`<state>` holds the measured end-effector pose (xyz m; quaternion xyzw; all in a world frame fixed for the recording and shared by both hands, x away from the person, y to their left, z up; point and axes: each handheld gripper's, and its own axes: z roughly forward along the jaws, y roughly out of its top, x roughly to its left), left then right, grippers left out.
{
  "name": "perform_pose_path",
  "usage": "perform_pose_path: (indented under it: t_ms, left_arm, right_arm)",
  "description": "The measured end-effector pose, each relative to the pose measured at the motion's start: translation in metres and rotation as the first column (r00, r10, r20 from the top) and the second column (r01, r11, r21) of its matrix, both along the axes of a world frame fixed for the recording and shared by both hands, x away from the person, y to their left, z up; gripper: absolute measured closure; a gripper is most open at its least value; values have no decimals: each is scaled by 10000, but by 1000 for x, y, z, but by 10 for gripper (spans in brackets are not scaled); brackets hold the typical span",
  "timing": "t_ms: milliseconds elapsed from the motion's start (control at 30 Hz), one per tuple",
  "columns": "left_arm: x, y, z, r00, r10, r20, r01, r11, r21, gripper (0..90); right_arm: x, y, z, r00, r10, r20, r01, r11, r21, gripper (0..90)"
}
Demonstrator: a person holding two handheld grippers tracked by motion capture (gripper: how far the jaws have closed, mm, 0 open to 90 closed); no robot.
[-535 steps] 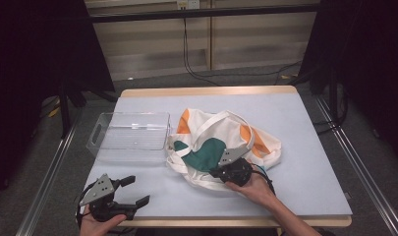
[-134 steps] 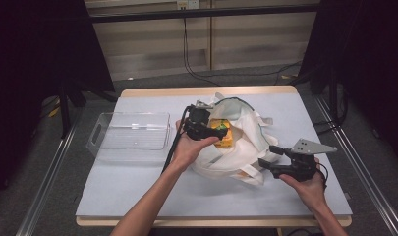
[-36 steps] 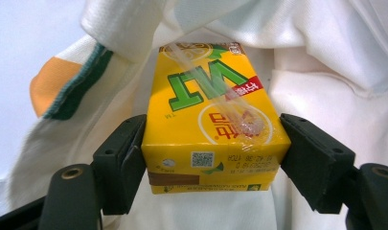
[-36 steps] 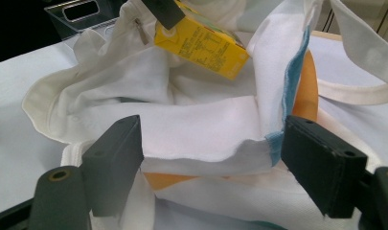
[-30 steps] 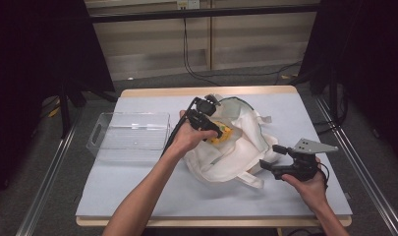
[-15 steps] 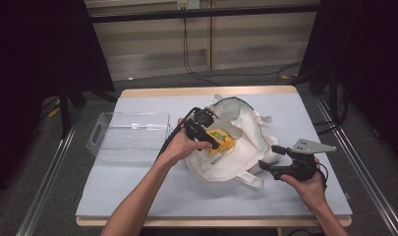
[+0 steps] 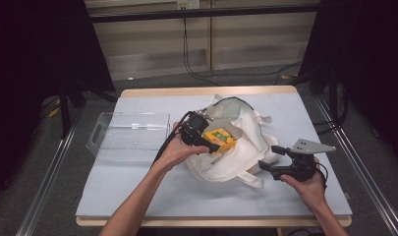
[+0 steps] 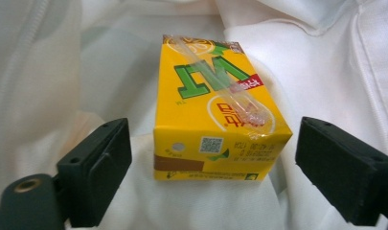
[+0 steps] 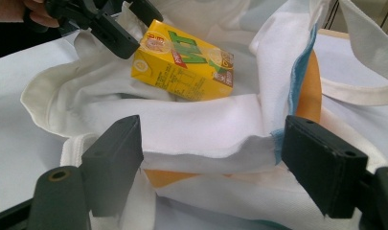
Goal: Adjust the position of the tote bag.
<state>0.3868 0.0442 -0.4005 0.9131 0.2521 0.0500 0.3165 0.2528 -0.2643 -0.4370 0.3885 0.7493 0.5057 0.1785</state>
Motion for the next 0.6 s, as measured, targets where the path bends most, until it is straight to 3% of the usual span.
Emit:
perform_pose_path:
  t_ms: [33, 100, 167, 267, 300, 333, 367, 433, 467, 500, 600]
  left_arm:
    - [-2, 4, 1, 9999, -9, 105, 11, 9998, -209, 95]
    - [-3, 6, 1, 9997, 111, 240, -105, 9996, -245, 82]
    - [-7, 11, 0, 9983, 194, 554, -147, 9962, -855, 73]
    - [-13, 18, -2, 9943, 366, 997, -232, 9910, -1321, 93]
    - [-15, 19, -5, 9921, 421, 1185, -226, 9867, -1608, 105]
    - [-17, 21, -5, 9904, 387, 1327, -173, 9871, -1593, 105]
    - [-20, 22, -9, 9855, 427, 1644, -96, 9803, -1973, 105]
    - [-21, 23, -10, 9834, 450, 1759, -74, 9779, -2088, 105]
    - [-25, 25, -14, 9764, 574, 2080, -49, 9696, -2447, 104]
    - [-26, 26, -16, 9707, 735, 2288, -166, 9703, -2413, 108]
    - [-26, 28, -22, 9733, 750, 2168, -152, 9640, -2655, 96]
  right_arm:
    - [0, 0, 0, 10000, 1, 8, -1, 10000, 0, 222]
    - [0, 0, 0, 10000, 23, 33, -23, 10000, -7, 222]
    - [0, 0, 0, 10000, 25, 38, -25, 10000, 6, 222]
    - [0, 0, 0, 10000, 20, 29, -20, 10000, 9, 221]
    - [0, 0, 0, 10000, 14, -7, -14, 10000, 16, 221]
    - [0, 0, 0, 10000, 14, -7, -14, 10000, 16, 221]
    - [0, 1, 0, 10000, 20, -21, -20, 10000, 9, 222]
    - [0, 1, 0, 10000, 46, -22, -46, 10000, 15, 222]
    - [0, 1, 0, 10000, 51, -18, -51, 10000, 20, 222]
    - [0, 1, 0, 10000, 56, -15, -55, 10000, 11, 222]
    - [1, 1, -1, 10000, 81, -29, -81, 10000, 15, 221]
